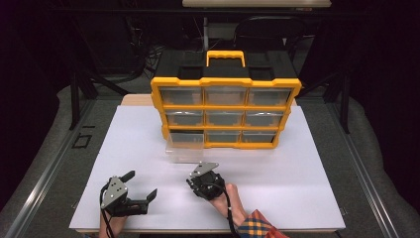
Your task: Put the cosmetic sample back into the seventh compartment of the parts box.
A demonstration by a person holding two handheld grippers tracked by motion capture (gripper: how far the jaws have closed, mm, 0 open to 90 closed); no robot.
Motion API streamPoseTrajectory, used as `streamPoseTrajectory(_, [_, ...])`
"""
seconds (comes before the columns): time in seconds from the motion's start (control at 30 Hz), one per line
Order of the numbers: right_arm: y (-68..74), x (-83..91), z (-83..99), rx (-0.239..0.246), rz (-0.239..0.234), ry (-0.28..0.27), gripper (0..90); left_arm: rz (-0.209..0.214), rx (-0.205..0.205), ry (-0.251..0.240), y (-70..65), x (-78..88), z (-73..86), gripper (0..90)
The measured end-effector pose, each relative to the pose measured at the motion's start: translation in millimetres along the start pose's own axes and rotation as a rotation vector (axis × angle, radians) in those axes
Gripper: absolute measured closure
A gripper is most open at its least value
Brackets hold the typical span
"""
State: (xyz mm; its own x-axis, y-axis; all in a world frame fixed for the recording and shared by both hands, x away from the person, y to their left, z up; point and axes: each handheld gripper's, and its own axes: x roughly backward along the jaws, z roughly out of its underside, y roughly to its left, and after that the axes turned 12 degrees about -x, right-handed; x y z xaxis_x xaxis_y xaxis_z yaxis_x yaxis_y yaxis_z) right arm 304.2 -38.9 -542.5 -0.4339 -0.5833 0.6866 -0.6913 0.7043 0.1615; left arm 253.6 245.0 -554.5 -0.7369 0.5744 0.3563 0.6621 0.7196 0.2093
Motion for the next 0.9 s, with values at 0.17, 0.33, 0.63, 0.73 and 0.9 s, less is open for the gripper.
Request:
streamPoseTrajectory(0.17, [-3.5, 3.8, 0.8, -0.007, 0.004, -0.005, 80.1, 0.0, -0.005, 0.0, -0.6, 0.5, -0.4, 0.1])
streamPoseTrajectory(0.33, [-6.2, 8.3, 1.0, -0.008, 0.007, -0.011, 80.2, 0.002, -0.001, -0.004, -0.1, 0.4, -0.1, 0.1])
streamPoseTrajectory(0.63, [-8.7, 11.8, 1.4, -0.009, 0.013, -0.012, 80.4, 0.002, -0.006, -0.005, -0.2, 1.1, -0.1, 0.1])
streamPoseTrajectory(0.73, [-9.0, 12.8, 1.3, -0.009, 0.014, -0.012, 80.4, 0.003, -0.004, -0.006, 0.1, 0.6, 0.1, 0.1])
streamPoseTrajectory(0.9, [-10.8, 16.0, 1.4, -0.006, 0.022, -0.014, 80.4, -0.001, -0.007, -0.003, 0.1, 0.5, -0.1, 0.1])
